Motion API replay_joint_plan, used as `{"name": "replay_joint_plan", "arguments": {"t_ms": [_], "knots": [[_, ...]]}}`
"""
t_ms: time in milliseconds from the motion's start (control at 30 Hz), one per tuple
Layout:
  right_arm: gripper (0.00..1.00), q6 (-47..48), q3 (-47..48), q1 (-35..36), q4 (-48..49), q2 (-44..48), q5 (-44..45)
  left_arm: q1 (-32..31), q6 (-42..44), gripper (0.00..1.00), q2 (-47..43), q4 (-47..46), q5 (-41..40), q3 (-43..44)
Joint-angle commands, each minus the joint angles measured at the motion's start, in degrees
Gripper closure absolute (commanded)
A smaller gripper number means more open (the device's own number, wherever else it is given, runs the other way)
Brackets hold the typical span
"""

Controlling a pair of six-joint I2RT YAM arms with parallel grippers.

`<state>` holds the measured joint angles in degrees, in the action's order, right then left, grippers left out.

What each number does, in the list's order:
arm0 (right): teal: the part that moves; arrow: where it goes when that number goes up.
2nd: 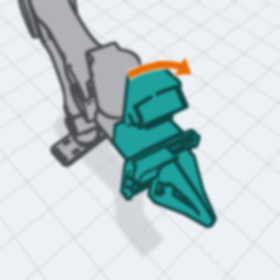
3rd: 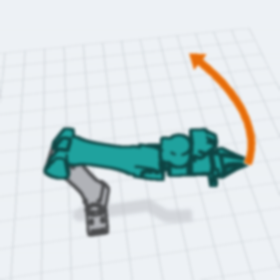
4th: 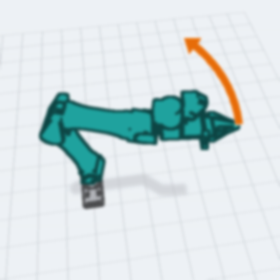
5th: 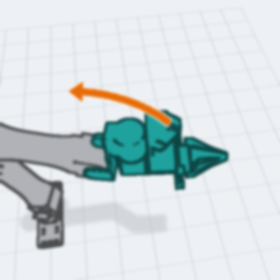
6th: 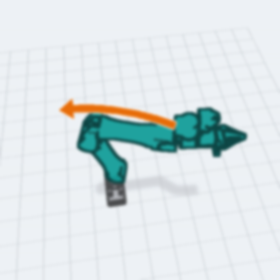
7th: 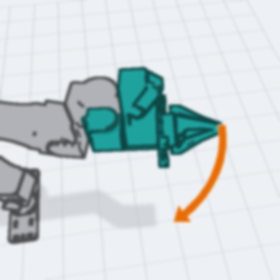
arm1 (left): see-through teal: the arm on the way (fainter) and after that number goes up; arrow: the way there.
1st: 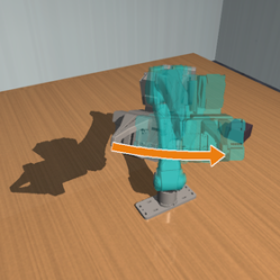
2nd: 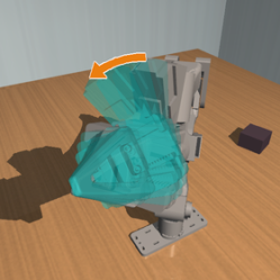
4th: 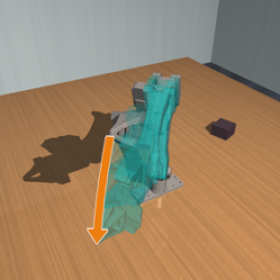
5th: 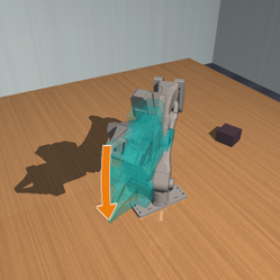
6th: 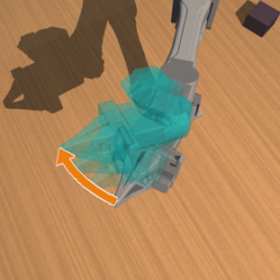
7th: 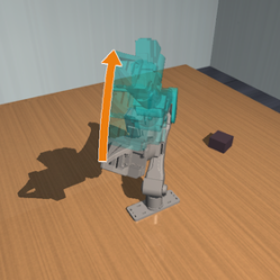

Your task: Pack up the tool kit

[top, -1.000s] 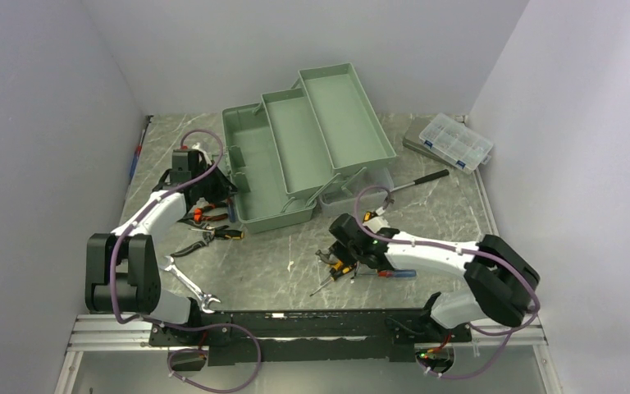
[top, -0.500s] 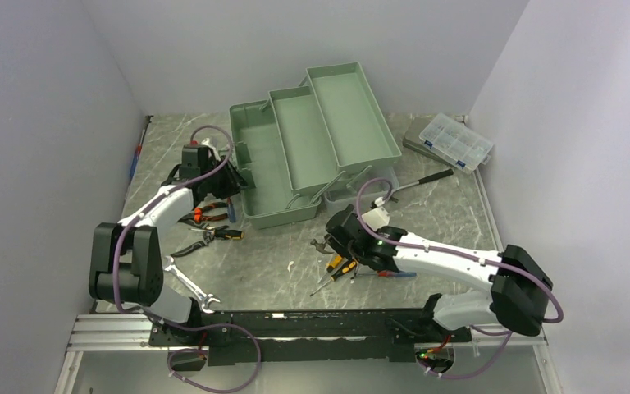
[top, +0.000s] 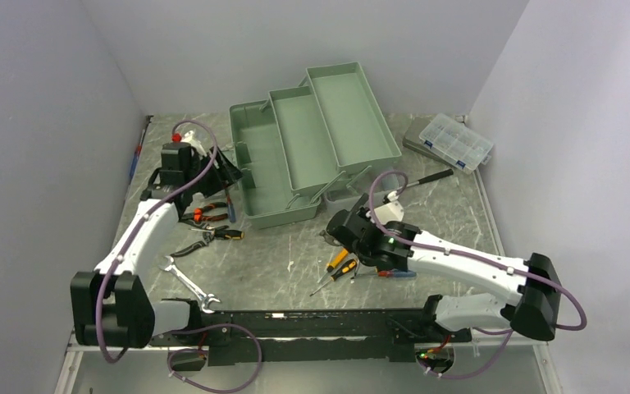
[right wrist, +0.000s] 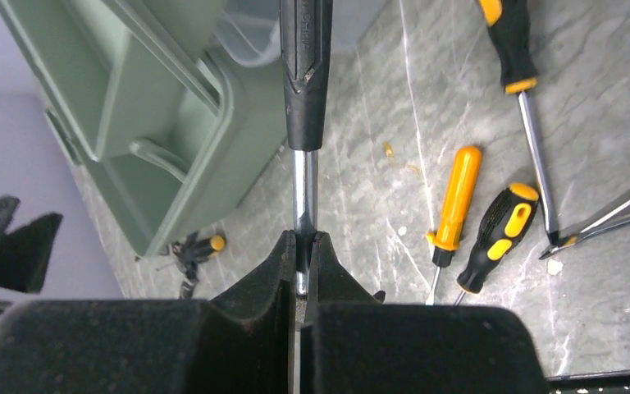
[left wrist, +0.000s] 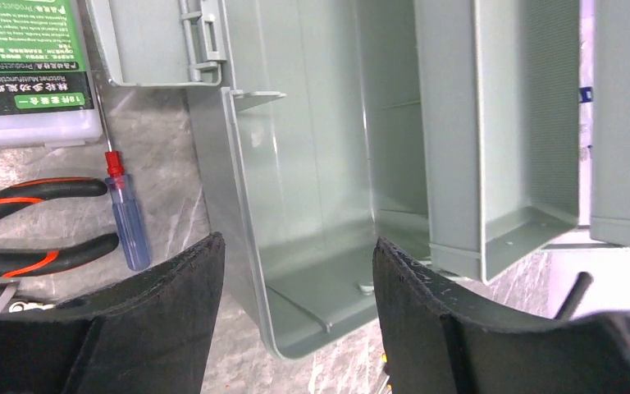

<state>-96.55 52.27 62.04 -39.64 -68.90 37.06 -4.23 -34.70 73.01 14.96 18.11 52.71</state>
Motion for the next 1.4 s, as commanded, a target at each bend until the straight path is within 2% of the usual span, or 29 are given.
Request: {"name": "replay_joint_plan", "arguments": {"t_ms": [0,167,200,267,333,400,433,467,567,733,833,1033,1133,1367], "knots": [[1.00,-4.27,7.32,0.66,-12.67,3.08,10.27,0.54,1.36,0.31,-5.28,2.50,1.26,-0.37],[1.00,-2.57,12.02,0.62,-18.12,3.64,19.49,0.45,2.08,0.32,-8.87,3.81,3.41,-1.61],[1.00,1.01,12.93,0.62,-16.91,3.87,21.57,0.45,2.55,0.32,-9.38,4.32,3.79,-1.76],[1.00,23.12,13.98,0.54,-4.65,5.12,24.10,0.45,3.76,0.33,-10.40,5.93,4.31,-1.51],[1.00,47.30,13.42,-0.76,12.92,6.53,19.90,0.45,5.18,0.33,-11.41,7.56,5.07,-0.88],[1.00,58.52,14.38,-4.30,23.71,6.29,10.45,0.53,6.63,0.33,-12.57,9.43,5.56,-0.36],[1.00,61.45,15.89,-6.36,25.28,5.24,4.31,0.60,7.37,0.34,-13.20,10.16,5.64,-0.07],[1.00,62.50,17.32,-8.29,25.58,3.60,-1.69,0.67,7.93,0.35,-13.85,10.89,5.55,0.08],[1.00,65.11,22.78,-12.18,24.73,-3.32,-12.44,1.16,9.11,0.36,-15.66,12.61,4.89,0.28],[1.00,72.96,33.21,-12.84,24.19,-17.60,-26.86,3.50,9.02,0.34,-16.76,13.73,6.30,-1.24],[1.00,75.16,40.50,-13.01,21.98,-25.36,-32.91,8.20,7.02,0.33,-17.83,11.26,9.75,-4.41],[1.00,75.42,54.81,-13.18,14.87,-39.99,-36.03,14.99,7.19,0.28,-17.88,12.65,10.87,-5.72],[1.00,75.90,59.79,-12.78,11.76,-46.79,-32.24,17.66,8.76,0.25,-16.56,15.01,10.01,-4.81],[1.00,75.37,64.82,-12.81,8.56,-56.19,-28.52,19.50,9.19,0.01,-13.48,18.55,4.82,-4.33]]}}
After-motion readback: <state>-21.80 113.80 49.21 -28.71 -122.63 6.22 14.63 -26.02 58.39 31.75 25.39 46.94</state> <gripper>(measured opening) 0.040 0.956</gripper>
